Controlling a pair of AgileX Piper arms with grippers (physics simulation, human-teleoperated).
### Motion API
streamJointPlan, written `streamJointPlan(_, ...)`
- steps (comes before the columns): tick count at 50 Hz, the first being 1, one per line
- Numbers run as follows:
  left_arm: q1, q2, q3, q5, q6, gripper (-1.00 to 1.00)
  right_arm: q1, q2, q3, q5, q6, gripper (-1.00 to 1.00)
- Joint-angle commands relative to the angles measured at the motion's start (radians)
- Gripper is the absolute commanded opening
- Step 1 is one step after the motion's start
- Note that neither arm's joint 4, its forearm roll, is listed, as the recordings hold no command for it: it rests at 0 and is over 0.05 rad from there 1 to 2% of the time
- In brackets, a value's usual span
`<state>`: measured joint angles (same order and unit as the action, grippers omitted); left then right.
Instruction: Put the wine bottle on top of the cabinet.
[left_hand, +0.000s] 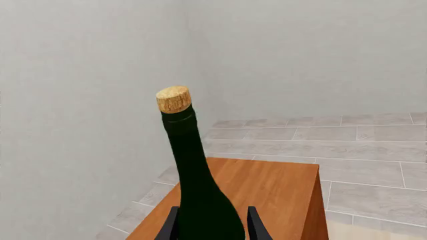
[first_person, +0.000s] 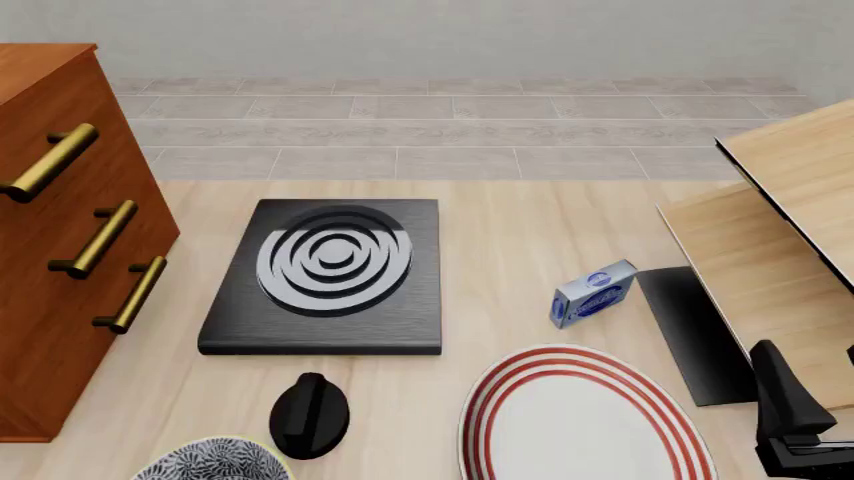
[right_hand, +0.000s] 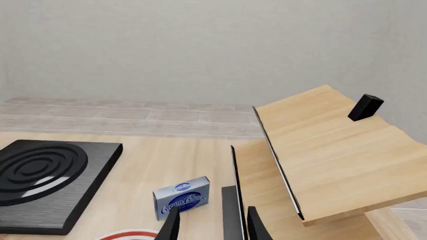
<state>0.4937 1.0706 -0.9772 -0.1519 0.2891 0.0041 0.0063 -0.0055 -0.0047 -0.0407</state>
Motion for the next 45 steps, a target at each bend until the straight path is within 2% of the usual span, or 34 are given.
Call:
streamJointPlan(1,-0.007,-0.037,-0.027,0.044,0.000,1.00,0.000,0.000,0.000,0.000,0.000,1.00)
streamJointPlan(45,-0.024,-0.134,-0.116,0.150,0.000,1.00,0.000,0.000,0.000,0.000,0.000,1.00)
